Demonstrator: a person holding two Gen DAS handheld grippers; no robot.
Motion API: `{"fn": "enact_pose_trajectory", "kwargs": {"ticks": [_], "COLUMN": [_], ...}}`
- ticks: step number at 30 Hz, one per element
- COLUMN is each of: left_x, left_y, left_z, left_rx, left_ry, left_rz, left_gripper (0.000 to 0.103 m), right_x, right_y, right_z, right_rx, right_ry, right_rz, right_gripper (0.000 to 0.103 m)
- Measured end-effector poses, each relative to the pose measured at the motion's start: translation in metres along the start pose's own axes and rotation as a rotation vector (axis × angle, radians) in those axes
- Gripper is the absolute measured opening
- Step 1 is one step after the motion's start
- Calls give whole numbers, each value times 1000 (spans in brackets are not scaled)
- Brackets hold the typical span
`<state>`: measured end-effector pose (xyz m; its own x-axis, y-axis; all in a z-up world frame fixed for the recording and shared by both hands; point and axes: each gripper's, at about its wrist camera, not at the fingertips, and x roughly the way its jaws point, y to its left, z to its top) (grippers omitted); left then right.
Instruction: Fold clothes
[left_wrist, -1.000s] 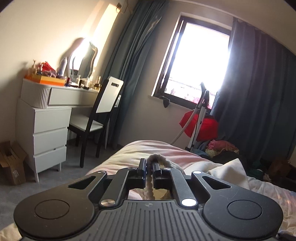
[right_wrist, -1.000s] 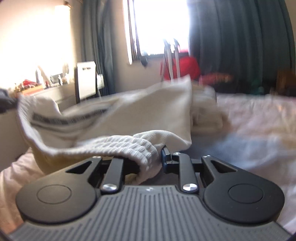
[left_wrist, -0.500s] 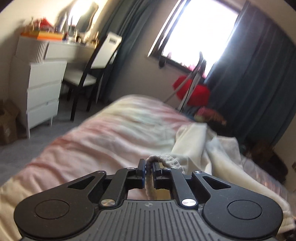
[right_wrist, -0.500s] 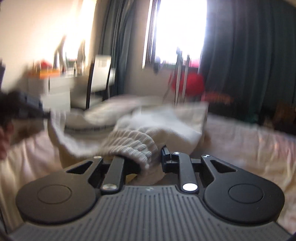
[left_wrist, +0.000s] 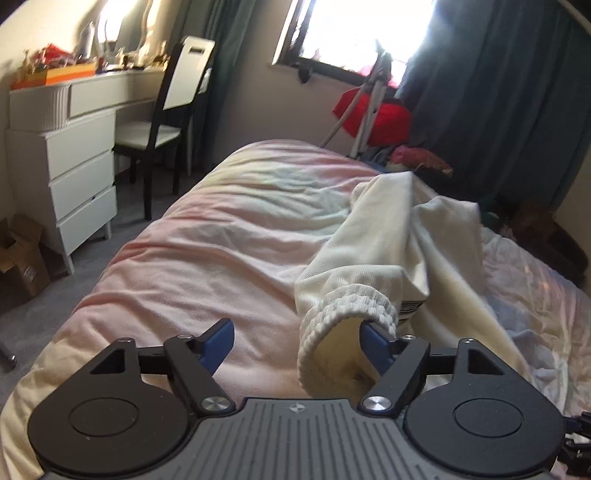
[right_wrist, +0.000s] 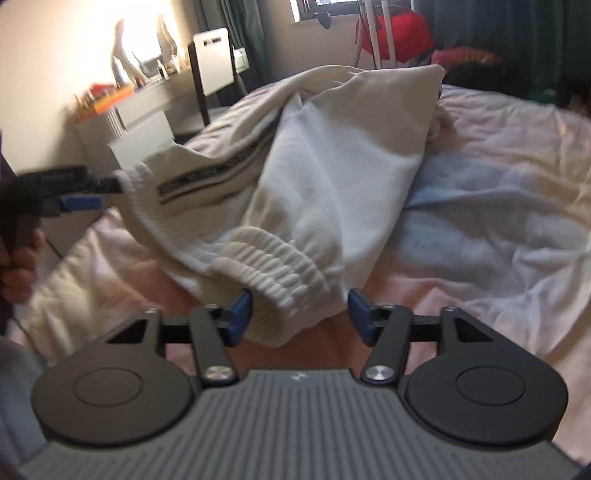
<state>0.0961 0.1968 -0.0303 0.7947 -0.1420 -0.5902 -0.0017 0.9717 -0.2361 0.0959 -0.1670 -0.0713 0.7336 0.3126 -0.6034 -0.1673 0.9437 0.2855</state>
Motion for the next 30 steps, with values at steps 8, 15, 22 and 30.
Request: {"fn": "enact_pose_trajectory", "kwargs": {"ticks": [8,15,22,30], "left_x": [-12,46,80,69], "left_y": [-11,-36,-43,-22], "left_z": [2,-8,-16,6], "left_rx": [40,118,181,27], "left_ry": [-78,55,84,-25], "left_rz": [-101,-1,115,51], "left_gripper": [92,94,70,20], "right_x": [-8,27,44,53], "right_y": [-32,-77,-80,-73], "right_z": [6,-8,-16,-22], "right_rx": [218,574,682,739], "right_ry": [31,99,94,45], "right_rz": [106,159,246,316], "right_gripper": [62,64,63,63]}}
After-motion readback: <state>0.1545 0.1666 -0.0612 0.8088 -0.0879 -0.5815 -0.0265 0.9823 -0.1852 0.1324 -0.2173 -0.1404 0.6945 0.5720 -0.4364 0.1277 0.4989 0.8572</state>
